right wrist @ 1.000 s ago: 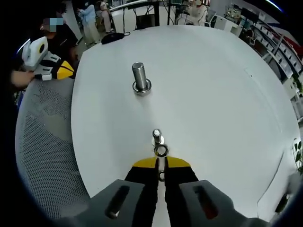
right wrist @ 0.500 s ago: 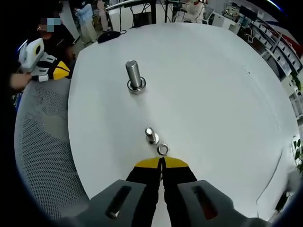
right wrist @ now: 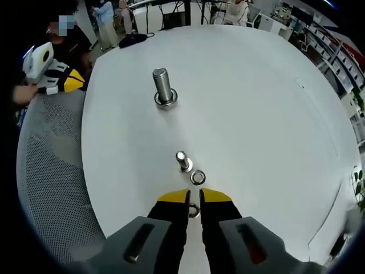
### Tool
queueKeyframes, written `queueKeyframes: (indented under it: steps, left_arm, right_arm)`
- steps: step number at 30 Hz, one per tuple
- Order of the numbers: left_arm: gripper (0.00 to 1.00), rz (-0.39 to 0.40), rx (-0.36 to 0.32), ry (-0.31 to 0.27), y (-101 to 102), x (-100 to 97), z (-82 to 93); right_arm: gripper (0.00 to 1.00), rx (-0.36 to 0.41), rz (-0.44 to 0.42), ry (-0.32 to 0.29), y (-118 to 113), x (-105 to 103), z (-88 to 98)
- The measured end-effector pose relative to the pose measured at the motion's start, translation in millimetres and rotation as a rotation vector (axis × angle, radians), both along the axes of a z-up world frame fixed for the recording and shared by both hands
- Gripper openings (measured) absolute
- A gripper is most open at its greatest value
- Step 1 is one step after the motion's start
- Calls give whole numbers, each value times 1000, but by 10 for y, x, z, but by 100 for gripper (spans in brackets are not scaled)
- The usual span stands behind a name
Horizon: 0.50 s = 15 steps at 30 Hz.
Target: Place the washer onto the threaded stud by aligning its center hole with the stud, sliding it down to the base, and recovering from edge contact or off-axis alignment until the washer reaches the visible bottom stop.
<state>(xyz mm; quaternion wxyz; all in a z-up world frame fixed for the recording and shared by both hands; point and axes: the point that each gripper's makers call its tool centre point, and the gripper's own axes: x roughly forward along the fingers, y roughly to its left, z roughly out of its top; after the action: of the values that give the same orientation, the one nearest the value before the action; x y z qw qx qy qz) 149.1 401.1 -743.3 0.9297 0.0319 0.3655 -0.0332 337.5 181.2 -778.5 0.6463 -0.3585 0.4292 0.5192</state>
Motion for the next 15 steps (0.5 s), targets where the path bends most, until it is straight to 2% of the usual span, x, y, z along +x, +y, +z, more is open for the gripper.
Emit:
queueKeyframes:
  steps: [7, 15]
  left_arm:
    - [0, 2, -1, -1, 5, 0, -3]
    - [0, 5, -4, -5, 7, 3, 4]
  right_arm:
    - [21, -22, 30, -5, 39, 9, -87]
    - [21, -36, 82, 4, 99, 51, -149]
